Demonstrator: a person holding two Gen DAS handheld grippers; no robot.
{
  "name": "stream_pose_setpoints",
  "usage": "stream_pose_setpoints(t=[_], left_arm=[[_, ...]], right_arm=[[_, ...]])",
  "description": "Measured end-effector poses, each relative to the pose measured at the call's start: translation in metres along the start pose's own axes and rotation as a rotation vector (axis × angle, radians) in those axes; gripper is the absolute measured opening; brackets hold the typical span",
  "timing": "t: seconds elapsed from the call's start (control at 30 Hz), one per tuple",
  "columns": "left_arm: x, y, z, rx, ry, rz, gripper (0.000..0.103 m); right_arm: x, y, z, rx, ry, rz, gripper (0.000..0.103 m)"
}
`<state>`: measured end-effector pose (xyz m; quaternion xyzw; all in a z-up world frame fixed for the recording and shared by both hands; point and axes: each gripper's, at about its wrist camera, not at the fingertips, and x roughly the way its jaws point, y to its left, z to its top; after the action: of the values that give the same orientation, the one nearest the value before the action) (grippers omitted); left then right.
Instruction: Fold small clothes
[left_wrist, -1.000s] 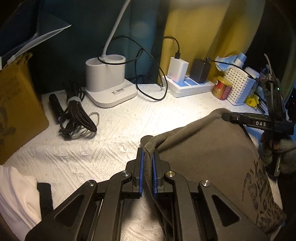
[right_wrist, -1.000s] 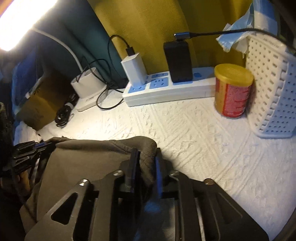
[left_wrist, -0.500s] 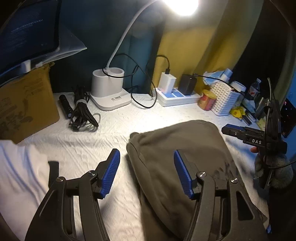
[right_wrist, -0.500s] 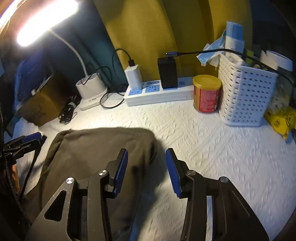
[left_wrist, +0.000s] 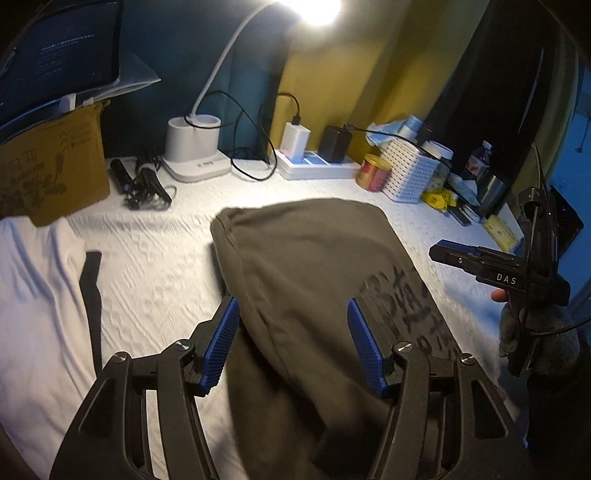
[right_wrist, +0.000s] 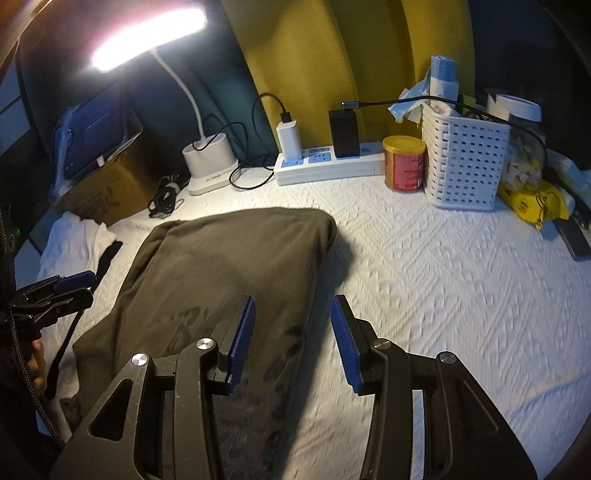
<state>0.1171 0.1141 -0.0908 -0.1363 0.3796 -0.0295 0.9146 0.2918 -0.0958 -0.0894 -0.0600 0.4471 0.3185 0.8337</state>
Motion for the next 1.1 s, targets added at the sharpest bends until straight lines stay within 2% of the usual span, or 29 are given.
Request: stream_pose_setpoints(t=[0.23,0.67,0.8,0.93,0.97,1.0,1.03,1.07,1.1], left_arm=[[-0.017,-0.012,-0.026,0.001,0.005,-0.061,0.061],[-0.032,-0.027,-0.08,0.01,0.084,-0.178,0.061],[-0.018,-0.025,-0.088,-0.003,0.148,-0.162,0.061],[-0.018,-0.034,-0.092,0.041,0.158,-0.158,0.06],[-0.019,-0.038,-0.094,0.062,0.159,-0.156,0.056],[-0.021,-0.042,-0.095,0.083,0.158,-0.16,0.046],[-0.022,-0.047,-0.097,0.109,0.167,-0.174,0.021],[-0.023,-0.051,-0.099,0.13,0.172,-0.177,0.012],[-0.027,-0.054,-0.1,0.146,0.165,-0.171,0.01]], right_arm=[[-0.014,0.009,-0.025,0.005,0.023,-0.002,0.045],[-0.041,0.016,-0.083,0.05,0.077,-0.009,0.045],[-0.05,0.019,-0.095,0.065,0.079,-0.007,0.045],[-0.059,0.024,-0.107,0.056,0.075,-0.003,0.045],[-0.061,0.024,-0.109,0.057,0.075,-0.001,0.045],[-0.062,0.024,-0.112,0.061,0.076,0.0,0.045],[-0.062,0.025,-0.114,0.064,0.077,0.003,0.045],[-0.062,0.025,-0.117,0.066,0.08,0.008,0.045],[-0.062,0.026,-0.119,0.067,0.084,0.01,0.045]])
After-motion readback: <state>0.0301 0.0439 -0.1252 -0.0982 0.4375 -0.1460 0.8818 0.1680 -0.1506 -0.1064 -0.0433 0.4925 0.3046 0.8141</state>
